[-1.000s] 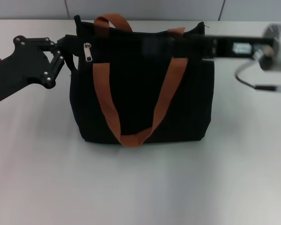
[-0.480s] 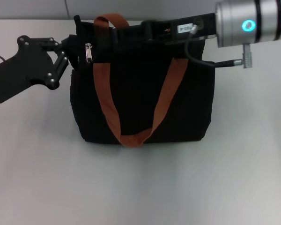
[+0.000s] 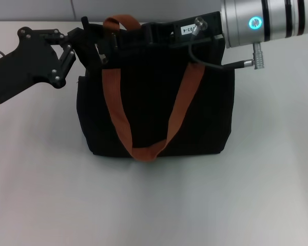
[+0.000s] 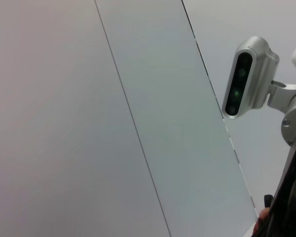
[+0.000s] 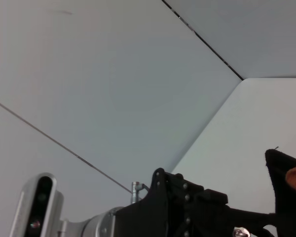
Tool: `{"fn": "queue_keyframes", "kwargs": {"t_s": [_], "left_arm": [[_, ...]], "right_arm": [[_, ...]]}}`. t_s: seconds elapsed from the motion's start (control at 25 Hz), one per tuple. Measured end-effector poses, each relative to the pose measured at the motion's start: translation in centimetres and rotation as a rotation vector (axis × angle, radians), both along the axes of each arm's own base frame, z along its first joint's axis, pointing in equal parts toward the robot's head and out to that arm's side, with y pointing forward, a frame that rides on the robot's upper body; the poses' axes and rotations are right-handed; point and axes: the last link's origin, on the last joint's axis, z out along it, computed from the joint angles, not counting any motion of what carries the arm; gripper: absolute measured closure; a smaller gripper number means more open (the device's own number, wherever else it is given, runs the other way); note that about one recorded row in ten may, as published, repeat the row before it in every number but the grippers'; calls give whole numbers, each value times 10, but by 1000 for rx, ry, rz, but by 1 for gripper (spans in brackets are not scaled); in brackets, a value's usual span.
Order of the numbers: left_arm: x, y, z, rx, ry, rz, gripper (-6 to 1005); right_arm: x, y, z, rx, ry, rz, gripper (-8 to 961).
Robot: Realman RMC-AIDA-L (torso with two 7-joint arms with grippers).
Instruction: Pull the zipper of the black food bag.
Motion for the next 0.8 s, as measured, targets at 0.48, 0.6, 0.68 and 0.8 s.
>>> {"fn": "queue_keyframes", "kwargs": {"t_s": [0.48,0.6,0.68,0.8], "left_arm": [[2,-3,1,-7,-12,-19,966],[1,-4,1,-8,-11,-18,965],[1,-4,0,-9,-11,-18,965],[1,-4,0,-9,-12,-20,964]], "right_arm": [[-4,3,-6,22,-40,19,368],[-7,4,-8,42,-68,50,430],[-8,5,-9,48,-75,61,471],[-10,6,-9,67,-87,90,533]]}}
